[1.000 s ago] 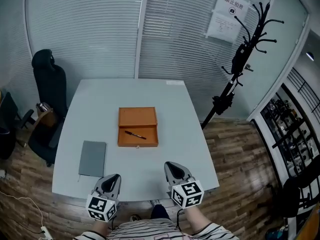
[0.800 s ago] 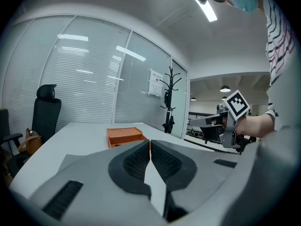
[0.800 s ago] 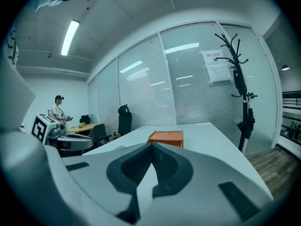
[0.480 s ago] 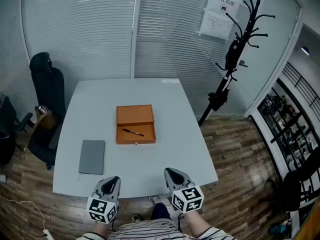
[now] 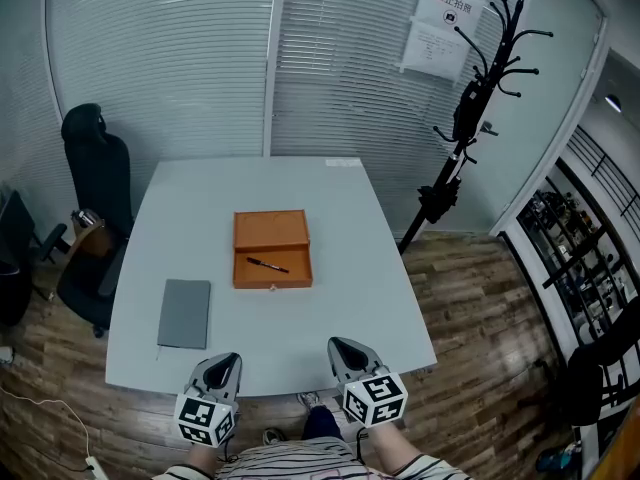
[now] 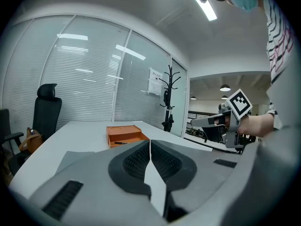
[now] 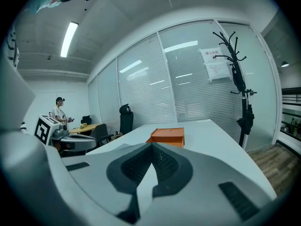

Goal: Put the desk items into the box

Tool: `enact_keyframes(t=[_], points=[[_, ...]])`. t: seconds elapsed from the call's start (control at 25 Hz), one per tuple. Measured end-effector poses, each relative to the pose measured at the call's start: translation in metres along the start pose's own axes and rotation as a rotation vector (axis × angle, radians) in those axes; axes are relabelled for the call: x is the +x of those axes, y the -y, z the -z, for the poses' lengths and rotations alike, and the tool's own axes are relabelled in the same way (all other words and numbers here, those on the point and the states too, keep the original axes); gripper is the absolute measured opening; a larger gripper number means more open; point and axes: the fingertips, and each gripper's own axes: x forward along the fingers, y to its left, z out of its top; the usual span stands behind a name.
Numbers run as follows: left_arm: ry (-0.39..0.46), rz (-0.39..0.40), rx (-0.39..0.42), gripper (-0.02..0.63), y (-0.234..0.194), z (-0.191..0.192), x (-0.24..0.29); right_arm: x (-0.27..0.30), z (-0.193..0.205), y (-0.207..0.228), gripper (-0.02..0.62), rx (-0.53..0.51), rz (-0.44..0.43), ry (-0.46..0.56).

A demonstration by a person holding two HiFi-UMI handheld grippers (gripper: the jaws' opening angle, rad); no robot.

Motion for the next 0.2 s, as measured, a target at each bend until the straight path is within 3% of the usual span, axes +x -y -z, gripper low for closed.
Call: enact_keyframes(t=[0.2], points=[[0.0,0.002,0.002,0.029,0.0005,-0.0025,0.0094,0.0041,-0.0024,0.0054,0.026,0.003,-0.007,0.001]])
